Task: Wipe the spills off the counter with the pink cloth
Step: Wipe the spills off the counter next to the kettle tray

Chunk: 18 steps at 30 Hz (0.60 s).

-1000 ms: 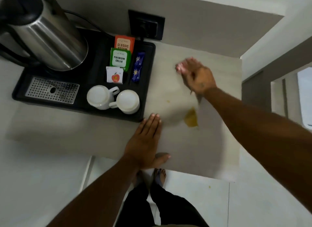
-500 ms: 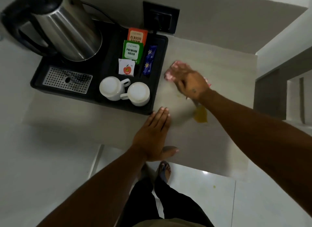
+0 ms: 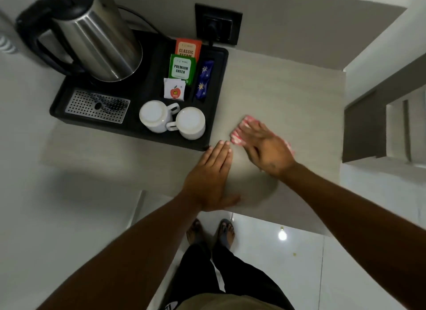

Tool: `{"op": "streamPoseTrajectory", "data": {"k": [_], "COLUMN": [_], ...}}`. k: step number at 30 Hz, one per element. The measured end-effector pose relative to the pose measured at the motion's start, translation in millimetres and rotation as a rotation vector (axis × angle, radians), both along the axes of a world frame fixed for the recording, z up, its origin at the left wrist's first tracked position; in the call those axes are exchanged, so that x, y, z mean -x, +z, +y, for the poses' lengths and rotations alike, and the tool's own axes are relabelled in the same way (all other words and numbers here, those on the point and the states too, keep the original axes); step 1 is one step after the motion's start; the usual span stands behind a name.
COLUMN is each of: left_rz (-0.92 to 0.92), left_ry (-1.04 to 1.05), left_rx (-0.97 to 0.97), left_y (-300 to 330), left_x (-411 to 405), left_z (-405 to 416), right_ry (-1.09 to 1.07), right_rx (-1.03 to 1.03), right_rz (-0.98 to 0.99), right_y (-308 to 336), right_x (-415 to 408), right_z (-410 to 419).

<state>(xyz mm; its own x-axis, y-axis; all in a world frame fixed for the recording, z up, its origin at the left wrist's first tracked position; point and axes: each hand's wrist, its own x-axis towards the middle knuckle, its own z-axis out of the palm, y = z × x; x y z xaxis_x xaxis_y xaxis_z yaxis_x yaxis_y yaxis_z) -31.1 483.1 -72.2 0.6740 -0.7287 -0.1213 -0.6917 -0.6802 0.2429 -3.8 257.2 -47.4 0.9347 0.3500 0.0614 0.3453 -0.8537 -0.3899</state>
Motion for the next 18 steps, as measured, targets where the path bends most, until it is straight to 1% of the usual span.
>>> {"op": "streamPoseTrajectory", "data": {"k": [2, 4, 6, 8, 9, 11, 14, 16, 18], "left_rz": [-0.010, -0.010, -0.007, 0.009, 0.011, 0.000, -0.018, -0.025, -0.025], "left_ry": [-0.001, -0.005, 0.009, 0.009, 0.009, 0.012, 0.012, 0.017, 0.011], "left_rx": [-0.006, -0.025, -0.030, -0.029, -0.022, -0.010, -0.001, 0.004, 0.008], "left_y": [0.6, 0.4, 0.9, 2.2, 1.9, 0.4, -3.8, -7.0, -9.2], "left_x": [1.7, 2.3, 2.6, 2.6, 3.3, 3.6, 3.8, 3.9, 3.9], "left_z": [0.0, -0.1, -0.5, -0.7, -0.1, 0.6, 0.0, -0.6, -0.5], "right_ry": [-0.024, -0.121, -0.281, -0.406, -0.432, -0.399, -0.268, -0.253, -0.339], "right_rx": [-0.002, 0.032, 0.023, -0.009, -0.020, -0.022, 0.000, -0.003, -0.005], "right_rz": [0.001, -0.004, 0.012, -0.005, 0.003, 0.046, 0.046, 0.033, 0.041], "right_y": [0.2, 0.0, 1.3, 1.1, 0.7, -2.6, -9.6, -12.0, -10.7], "right_x": [35.6, 46.3, 30.7, 9.4, 5.5, 18.8, 82.4, 119.8, 130.6], "right_z": [-25.8, -58.6, -76.2, -69.4, -57.4, -27.2, -4.3, -17.6, -47.6]}}
